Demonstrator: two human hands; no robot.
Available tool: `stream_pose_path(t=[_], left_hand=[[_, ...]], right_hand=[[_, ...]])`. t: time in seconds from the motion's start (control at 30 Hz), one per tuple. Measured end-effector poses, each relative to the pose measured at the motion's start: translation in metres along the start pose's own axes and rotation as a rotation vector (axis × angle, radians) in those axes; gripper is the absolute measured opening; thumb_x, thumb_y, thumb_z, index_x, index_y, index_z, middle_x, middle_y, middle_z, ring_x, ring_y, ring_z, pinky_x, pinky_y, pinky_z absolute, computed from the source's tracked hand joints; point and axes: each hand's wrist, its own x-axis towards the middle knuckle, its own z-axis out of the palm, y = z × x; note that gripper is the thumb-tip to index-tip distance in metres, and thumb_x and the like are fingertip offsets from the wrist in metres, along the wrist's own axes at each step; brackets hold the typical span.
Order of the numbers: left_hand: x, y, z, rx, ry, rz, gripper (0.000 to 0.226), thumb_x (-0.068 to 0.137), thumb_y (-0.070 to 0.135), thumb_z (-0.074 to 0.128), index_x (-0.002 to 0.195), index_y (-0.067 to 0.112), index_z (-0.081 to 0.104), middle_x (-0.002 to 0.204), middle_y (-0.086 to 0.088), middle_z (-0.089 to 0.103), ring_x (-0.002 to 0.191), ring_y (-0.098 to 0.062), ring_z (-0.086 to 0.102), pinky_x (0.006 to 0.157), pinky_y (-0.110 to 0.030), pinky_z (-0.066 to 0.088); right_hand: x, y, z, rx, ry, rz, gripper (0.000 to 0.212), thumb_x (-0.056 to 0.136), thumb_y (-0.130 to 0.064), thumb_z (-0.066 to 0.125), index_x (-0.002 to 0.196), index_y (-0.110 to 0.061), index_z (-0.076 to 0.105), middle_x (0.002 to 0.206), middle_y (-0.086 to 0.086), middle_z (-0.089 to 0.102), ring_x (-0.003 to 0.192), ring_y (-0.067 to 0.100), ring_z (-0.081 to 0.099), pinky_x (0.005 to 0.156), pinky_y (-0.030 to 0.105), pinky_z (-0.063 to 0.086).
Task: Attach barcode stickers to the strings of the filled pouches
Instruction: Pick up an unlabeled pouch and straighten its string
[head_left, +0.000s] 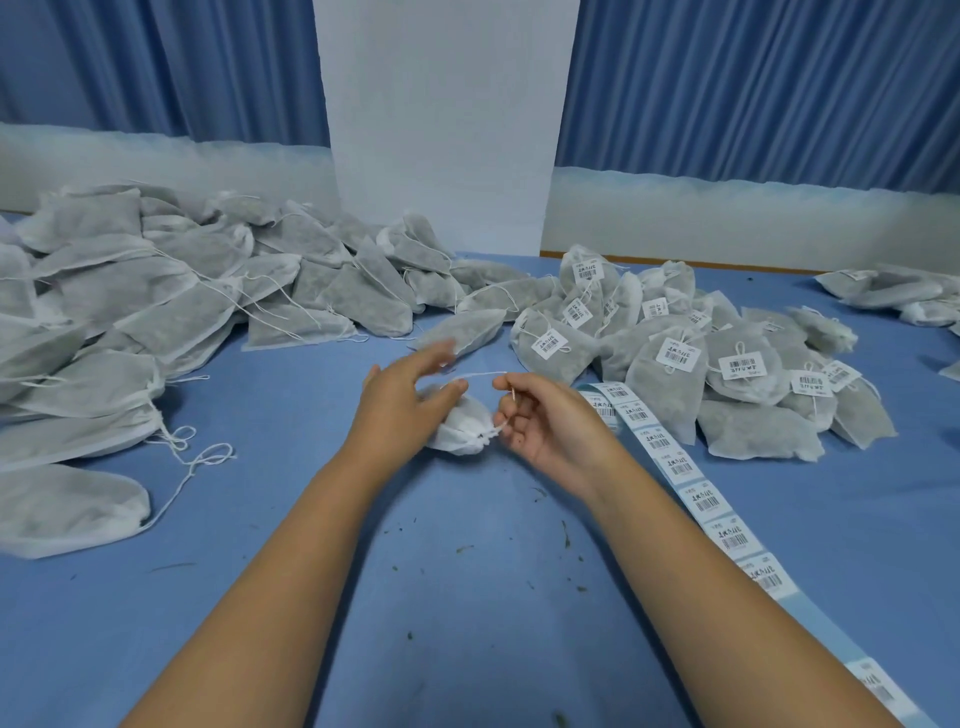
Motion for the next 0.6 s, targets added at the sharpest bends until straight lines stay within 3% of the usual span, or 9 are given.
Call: stream_pose_path(t=[0.07, 0.2, 0.3, 0.43, 0.53, 0.6], left_hand=[[-0.001, 0.002, 0.002, 0.084, 0.122, 0.083, 0.053, 0.085, 0.010, 0.072, 0.134, 0.018, 0.054, 0.118, 0.012, 0.050, 0.109, -0.008, 0.057, 0.109, -0.044, 0.038], [-0.006, 0.015, 0.003, 0.078, 0.306, 0.360, 0.027, 0.074, 0.006, 0.062, 0.098, 0.018, 0.069, 0.100, 0.012, 0.050, 0.088, 0.008, 0.049, 0.092, -0.043, 0.046], [-0.012, 0.019, 0.008, 0.184, 0.212, 0.463, 0.016, 0.073, 0.016, 0.067, 0.085, 0.023, 0.074, 0.088, 0.013, 0.054, 0.086, -0.001, 0.050, 0.089, -0.036, 0.035], [-0.014, 0.014, 0.014, 0.263, 0.095, 0.383, 0.026, 0.077, 0.036, 0.066, 0.102, 0.026, 0.067, 0.100, 0.020, 0.064, 0.100, -0.006, 0.058, 0.096, -0.028, 0.025], [-0.010, 0.012, 0.018, 0.129, -0.013, 0.296, 0.018, 0.083, 0.023, 0.071, 0.097, 0.026, 0.061, 0.088, 0.029, 0.063, 0.092, 0.008, 0.060, 0.107, -0.035, 0.032], [-0.010, 0.009, 0.021, 0.150, -0.136, 0.251, 0.016, 0.088, 0.017, 0.068, 0.095, 0.030, 0.060, 0.083, 0.027, 0.064, 0.087, 0.011, 0.058, 0.115, -0.039, 0.025]], right_hand=[[0.000, 0.000, 0.004, 0.168, 0.011, -0.008, 0.013, 0.094, -0.010, 0.057, 0.087, -0.006, 0.067, 0.064, 0.007, 0.066, 0.061, 0.018, 0.068, 0.052, 0.022, 0.052], [0.002, 0.000, 0.007, 0.323, 0.061, -0.095, 0.007, 0.096, -0.010, 0.057, 0.097, -0.006, 0.063, 0.078, 0.010, 0.074, 0.072, 0.018, 0.073, 0.055, 0.020, 0.054], [0.002, 0.001, 0.008, 0.387, 0.049, -0.127, 0.004, 0.096, -0.010, 0.055, 0.098, -0.007, 0.058, 0.089, 0.011, 0.076, 0.080, 0.019, 0.074, 0.057, 0.020, 0.055], [-0.001, -0.001, 0.007, 0.452, -0.026, -0.135, 0.004, 0.096, -0.008, 0.053, 0.095, -0.007, 0.056, 0.105, 0.016, 0.074, 0.095, 0.024, 0.073, 0.068, 0.022, 0.058], [-0.003, -0.004, 0.007, 0.459, -0.071, -0.126, 0.008, 0.096, -0.008, 0.052, 0.091, -0.006, 0.058, 0.108, 0.016, 0.073, 0.099, 0.026, 0.072, 0.065, 0.023, 0.059], [-0.003, -0.005, 0.006, 0.413, -0.060, -0.135, 0.009, 0.097, -0.009, 0.051, 0.092, -0.006, 0.058, 0.107, 0.016, 0.073, 0.100, 0.025, 0.072, 0.064, 0.024, 0.058]])
